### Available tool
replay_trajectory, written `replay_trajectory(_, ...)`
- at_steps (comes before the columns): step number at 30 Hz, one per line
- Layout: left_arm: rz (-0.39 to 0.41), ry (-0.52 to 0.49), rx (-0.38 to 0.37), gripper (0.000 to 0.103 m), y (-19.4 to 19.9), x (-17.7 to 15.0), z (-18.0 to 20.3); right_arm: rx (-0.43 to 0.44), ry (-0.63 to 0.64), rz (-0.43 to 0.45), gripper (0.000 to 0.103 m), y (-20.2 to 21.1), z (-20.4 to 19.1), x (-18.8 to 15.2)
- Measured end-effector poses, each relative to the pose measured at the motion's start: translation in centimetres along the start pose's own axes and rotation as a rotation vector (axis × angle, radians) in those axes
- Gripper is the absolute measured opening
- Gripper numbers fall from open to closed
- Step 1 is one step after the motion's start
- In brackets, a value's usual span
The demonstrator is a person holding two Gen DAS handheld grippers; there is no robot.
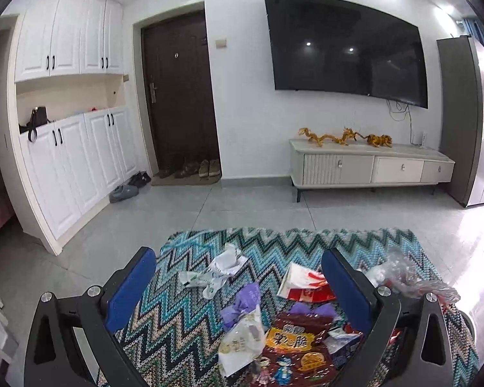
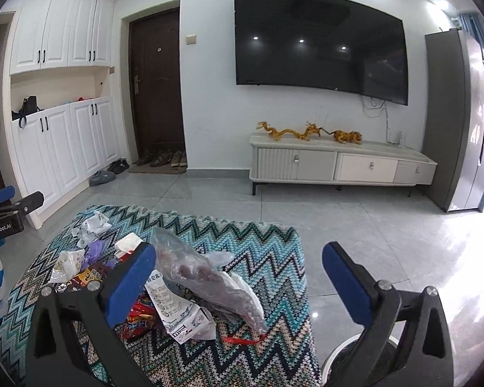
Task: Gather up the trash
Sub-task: 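Grasp the clear plastic bag with the right gripper while the left grasps a white wrapper, then carry both items to the white bin and release them inside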
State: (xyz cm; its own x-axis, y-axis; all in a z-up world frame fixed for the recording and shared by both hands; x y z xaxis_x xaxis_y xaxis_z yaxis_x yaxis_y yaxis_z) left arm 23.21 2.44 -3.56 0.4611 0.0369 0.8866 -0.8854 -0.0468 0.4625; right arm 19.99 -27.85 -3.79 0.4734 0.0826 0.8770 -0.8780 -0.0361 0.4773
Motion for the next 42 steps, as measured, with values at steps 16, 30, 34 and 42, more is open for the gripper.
replay_trajectory(16, -0.372, 0.039, -0.120, 0.070, -8.2, -7.6, -2.0, 0.267, -0.048, -0.262, 0.085, -10.6, -0.1, -5.3)
replay_trajectory(30, -0.418, 0.068, -0.190, 0.019, -7.7, -8.2, -2.1, 0.291, -0.036, -0.340, 0.006, -11.4, 0.1, -7.2)
replay_trajectory(34, -0.371, 0.065, -0.181, 0.017, -5.8, -7.0, -2.7, 0.307, -0.056, -0.300, 0.005, -9.2, 0.2, -5.9)
replay_trajectory(42, -0.295, 0.034, -0.207, 0.016, -1.2, -4.2, -2.7, 0.325, -0.111, -0.198, 0.005, -3.9, 1.5, -3.4)
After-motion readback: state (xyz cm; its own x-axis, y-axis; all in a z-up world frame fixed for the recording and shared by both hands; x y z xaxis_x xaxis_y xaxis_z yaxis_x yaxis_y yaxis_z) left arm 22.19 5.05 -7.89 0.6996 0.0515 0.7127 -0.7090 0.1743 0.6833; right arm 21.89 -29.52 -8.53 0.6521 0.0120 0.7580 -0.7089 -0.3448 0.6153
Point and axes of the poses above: each gripper's, at about its wrist camera, not at the fingertips, and y roughly against the way its jaws point, z to its right, x to its top, the point moved 2 cm from there along -y, roughly the way its jaws point, and after that the axes turned 6 degrees about y, right-handed, at the moved point
